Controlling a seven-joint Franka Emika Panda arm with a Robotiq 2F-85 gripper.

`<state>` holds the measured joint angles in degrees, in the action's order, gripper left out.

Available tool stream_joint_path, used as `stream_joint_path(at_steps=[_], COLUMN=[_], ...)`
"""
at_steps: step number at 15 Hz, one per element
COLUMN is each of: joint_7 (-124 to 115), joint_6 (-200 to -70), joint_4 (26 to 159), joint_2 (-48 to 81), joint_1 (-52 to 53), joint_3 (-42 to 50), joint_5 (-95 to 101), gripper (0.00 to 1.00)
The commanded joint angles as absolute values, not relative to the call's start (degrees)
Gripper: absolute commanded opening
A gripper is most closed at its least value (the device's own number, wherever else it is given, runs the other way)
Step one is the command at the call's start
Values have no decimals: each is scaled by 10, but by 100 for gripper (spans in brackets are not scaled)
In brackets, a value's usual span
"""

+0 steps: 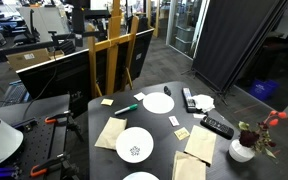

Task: Place the green marker inside the white bowl

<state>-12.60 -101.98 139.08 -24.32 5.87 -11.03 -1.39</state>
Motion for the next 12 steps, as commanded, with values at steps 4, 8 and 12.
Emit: stream_joint_path(at_steps=[4,8,12], joint_7=[-106,-99,-126], joint_6=[-1177,-1302,-1425], joint_4=[1441,1483,1514], joint_2=[-220,-182,-124], joint_1=[75,79,74], joint_3=[-108,-109,-118], joint_5=[-13,-13,9], gripper=[100,100,100])
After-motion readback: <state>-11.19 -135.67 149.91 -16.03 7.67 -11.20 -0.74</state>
